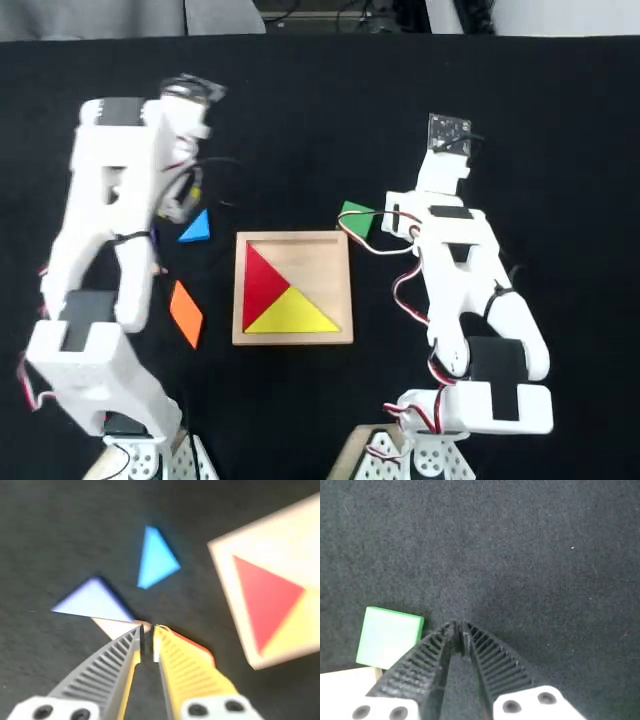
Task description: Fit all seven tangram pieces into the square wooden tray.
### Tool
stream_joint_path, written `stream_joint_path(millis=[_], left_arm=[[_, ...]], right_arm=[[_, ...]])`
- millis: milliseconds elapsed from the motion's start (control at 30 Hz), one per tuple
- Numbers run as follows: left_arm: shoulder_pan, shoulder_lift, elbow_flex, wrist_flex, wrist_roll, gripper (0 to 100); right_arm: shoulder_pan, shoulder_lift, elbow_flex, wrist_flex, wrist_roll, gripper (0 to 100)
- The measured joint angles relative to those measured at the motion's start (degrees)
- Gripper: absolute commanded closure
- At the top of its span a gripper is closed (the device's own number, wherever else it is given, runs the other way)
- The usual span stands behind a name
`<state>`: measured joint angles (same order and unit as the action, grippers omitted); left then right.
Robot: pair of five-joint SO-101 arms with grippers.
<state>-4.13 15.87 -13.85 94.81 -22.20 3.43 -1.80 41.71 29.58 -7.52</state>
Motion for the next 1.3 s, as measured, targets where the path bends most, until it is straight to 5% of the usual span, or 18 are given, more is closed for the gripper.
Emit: stream_joint_path(millis=[100, 367, 1300], left_arm=[[-3.96, -0.62, 4.48, -7.38, -1.85, 71], [-4.75, 1.05, 10.29, -14.86, -12.48, 74], [-0.44, 13.1, 10.64, -26.37, -7.21, 74]], right_arm=[[0.0, 0.0, 0.0, 0.0, 0.0, 98.7], [0.0, 0.0, 0.0, 0.0, 0.0, 98.5], [-1.93, 0.0, 0.0, 0.0, 3.34, 98.6]])
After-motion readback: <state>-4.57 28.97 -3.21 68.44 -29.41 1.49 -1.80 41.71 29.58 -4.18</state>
